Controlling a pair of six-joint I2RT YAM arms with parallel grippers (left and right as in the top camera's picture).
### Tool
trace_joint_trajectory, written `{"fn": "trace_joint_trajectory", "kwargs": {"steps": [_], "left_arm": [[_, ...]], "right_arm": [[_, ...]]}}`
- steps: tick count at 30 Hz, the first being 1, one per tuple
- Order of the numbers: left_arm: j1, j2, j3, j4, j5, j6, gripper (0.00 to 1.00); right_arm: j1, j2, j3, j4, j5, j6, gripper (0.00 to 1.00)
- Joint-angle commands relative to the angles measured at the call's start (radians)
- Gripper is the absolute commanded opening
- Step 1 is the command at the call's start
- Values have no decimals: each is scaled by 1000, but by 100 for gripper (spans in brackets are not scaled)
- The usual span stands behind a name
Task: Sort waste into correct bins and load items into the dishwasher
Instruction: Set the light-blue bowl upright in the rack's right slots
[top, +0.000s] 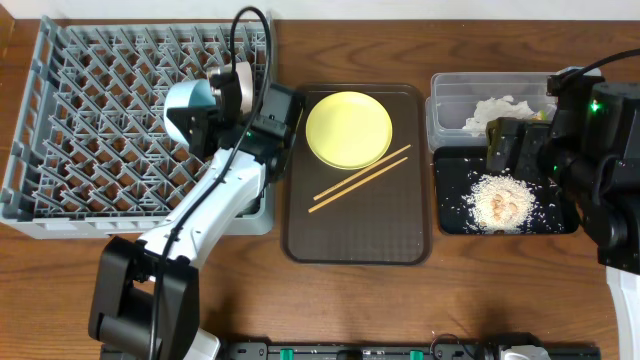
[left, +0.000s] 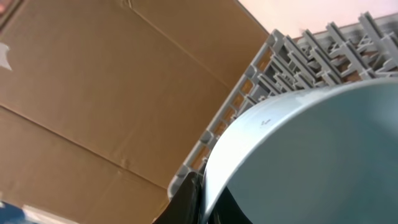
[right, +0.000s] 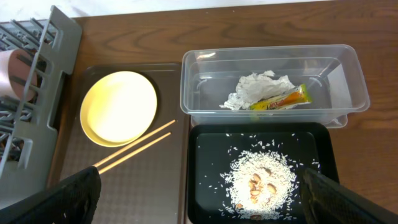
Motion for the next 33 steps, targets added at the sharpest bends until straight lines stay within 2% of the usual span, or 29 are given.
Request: {"fn": "trace_joint_trajectory", "kwargs": {"steps": [1,5,13,33], "left_arm": [[1,2,-55,61,-11,-52,7],[-1,2,-74,94,67,-53,7],[-1,2,-80,135,127,-56,7],[-38,46,-135,159,128,-88,7]], "right_arm": [[-9,1,3,-1,7,4,99],[-9,1,3,-2,7,4,99],[-9,1,3,-1,7,4,99],[-9,1,3,-1,7,4,99]]}}
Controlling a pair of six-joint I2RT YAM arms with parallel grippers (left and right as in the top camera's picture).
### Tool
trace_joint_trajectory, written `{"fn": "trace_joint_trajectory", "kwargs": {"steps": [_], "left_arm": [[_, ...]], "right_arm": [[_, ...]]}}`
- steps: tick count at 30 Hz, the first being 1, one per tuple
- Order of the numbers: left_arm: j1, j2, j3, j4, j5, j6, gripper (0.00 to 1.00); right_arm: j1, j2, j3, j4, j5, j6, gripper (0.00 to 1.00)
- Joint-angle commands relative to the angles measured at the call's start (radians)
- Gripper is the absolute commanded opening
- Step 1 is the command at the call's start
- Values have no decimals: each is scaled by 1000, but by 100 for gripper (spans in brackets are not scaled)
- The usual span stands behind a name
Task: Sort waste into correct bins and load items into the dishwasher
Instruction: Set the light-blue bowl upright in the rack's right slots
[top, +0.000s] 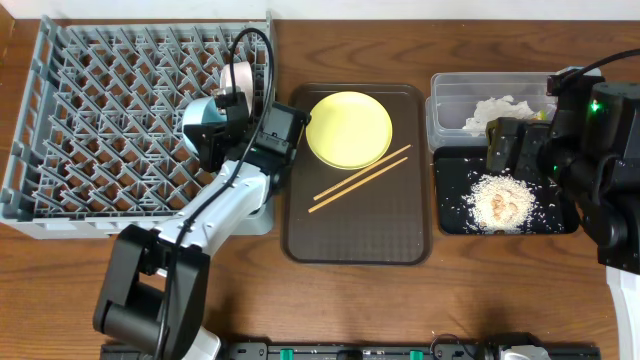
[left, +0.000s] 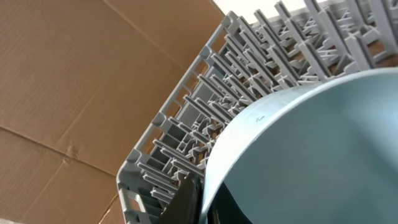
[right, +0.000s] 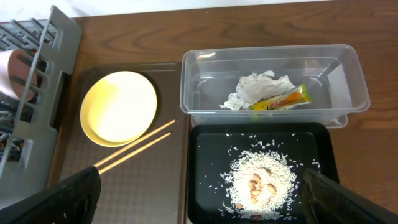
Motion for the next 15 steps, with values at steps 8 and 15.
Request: {"fn": "trace_joint_trajectory", "kwargs": {"steps": [8,15], "left_arm": [[-32,32,-8,2,-6,-27,7],[-31,32,-8,-10,44,-27,7]], "right_arm": [[-9,1,3,-1,7,4,99],[-9,1,3,-1,7,4,99]]}}
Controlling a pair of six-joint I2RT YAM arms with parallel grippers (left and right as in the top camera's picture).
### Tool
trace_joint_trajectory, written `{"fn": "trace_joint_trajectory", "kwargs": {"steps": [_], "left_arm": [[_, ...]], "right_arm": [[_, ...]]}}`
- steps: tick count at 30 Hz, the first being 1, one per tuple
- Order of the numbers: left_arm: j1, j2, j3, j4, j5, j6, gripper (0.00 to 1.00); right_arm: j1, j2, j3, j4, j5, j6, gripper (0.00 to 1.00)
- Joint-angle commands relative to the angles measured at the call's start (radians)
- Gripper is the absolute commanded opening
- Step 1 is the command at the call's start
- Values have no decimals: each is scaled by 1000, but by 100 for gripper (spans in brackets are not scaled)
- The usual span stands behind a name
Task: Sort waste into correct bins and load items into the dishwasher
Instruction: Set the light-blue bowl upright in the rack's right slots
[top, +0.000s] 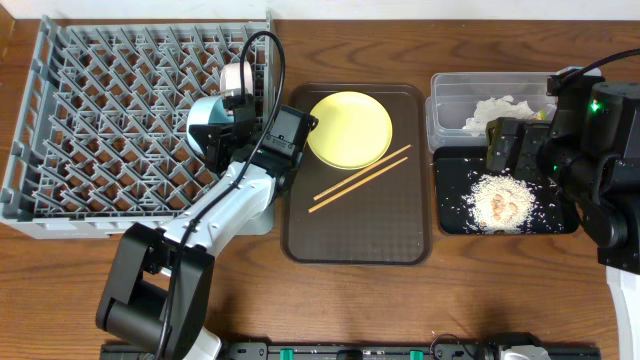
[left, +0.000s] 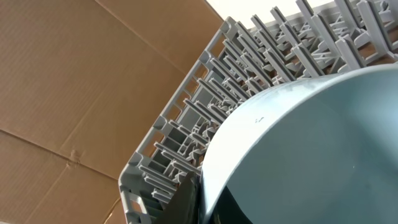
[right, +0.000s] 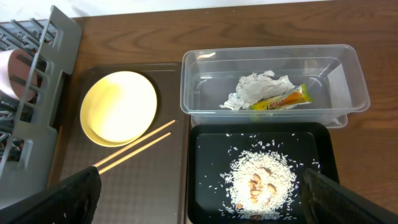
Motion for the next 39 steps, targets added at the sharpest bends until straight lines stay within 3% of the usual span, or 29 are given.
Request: {"fn": "trace_joint_trajectory", "kwargs": {"steps": [1,8,18,26,39], "left_arm": [[-7,25,-8,-5,60,-25,7],[-6,25,-8,-4,-75,-13,8],[-4,48,-8,56,-78,-8,7],[8,48,-8,216,-82,165,7],[36,70,-8,212,-82,190,7]], "right_arm": [[-9,1,3,-1,7,4,99],[-9,1,3,-1,7,4,99],[-9,1,3,-1,7,4,99],[-9,1,3,-1,7,4,99],[-9,1,3,-1,7,4,99]]}}
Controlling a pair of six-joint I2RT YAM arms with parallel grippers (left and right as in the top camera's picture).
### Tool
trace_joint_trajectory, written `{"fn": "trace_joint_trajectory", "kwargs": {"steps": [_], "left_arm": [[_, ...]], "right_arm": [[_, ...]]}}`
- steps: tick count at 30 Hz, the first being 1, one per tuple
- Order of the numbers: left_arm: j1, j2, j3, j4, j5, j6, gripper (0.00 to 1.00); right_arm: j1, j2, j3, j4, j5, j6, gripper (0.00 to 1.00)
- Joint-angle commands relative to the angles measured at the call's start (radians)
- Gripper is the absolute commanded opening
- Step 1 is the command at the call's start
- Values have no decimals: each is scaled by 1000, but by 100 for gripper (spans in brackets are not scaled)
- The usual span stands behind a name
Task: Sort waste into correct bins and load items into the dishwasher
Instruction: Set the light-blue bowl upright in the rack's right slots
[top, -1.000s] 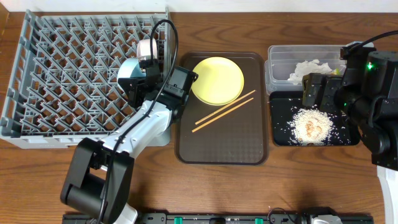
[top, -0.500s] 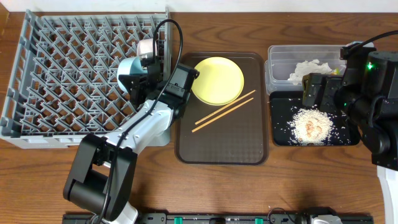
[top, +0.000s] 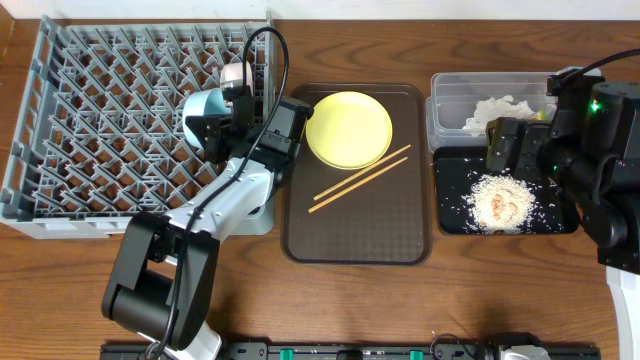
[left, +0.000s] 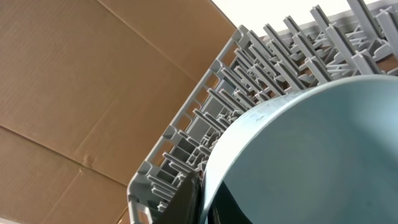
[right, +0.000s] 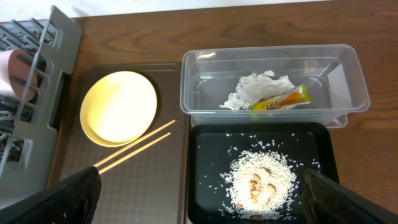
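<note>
My left gripper (top: 212, 128) is shut on the rim of a light blue bowl (top: 202, 106), held on edge over the right side of the grey dish rack (top: 110, 100). In the left wrist view the bowl (left: 311, 155) fills the frame with the rack's tines (left: 249, 81) behind it. A pink cup (top: 236, 76) stands in the rack just beyond. A yellow plate (top: 348, 128) and a pair of chopsticks (top: 360, 178) lie on the brown tray (top: 360, 235). My right gripper (right: 199, 199) hangs open above the black tray of rice (right: 261, 180).
A clear bin (right: 273, 84) at the back right holds a crumpled tissue (right: 258, 87) and a yellow wrapper (right: 280, 98). Brown cardboard (left: 81, 93) stands beyond the rack's far edge. The right arm's body (top: 600, 150) occupies the table's right edge.
The left gripper and the blue bowl have shifted slightly up the rack, toward the pink cup. The right arm has not moved.
The left gripper held the blue bowl over the rack's right part, near the pink cup. It then sat lower and nearer the rack's right edge, and now stands a little farther back again, still gripped. The right gripper stayed open over the rice tray throughout.
</note>
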Motion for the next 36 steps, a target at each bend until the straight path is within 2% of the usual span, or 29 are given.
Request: {"fn": "trace_joint_trajectory", "kwargs": {"steps": [1,15,24,26,29,32,36], "left_arm": [[3,27,-7,0,-20,10,7],[-38,34,-7,-16,-19,21,8],[-75,34,-7,-118,-19,20,8],[-83,34,-7,-121,-14,20,11],[-100,34,-7,-122,49,20,15],[-127,34,-7,-137,177,11,17],[-143,34,-7,-150,267,-34,22]], "right_arm": [[-9,1,3,-1,7,3,99],[-9,1,3,-1,7,3,99],[-9,1,3,-1,7,3,99],[-9,1,3,-1,7,4,99],[-9,1,3,-1,7,3,99],[-9,1,3,-1,7,4,99],[-9,1,3,-1,7,4,99]]}}
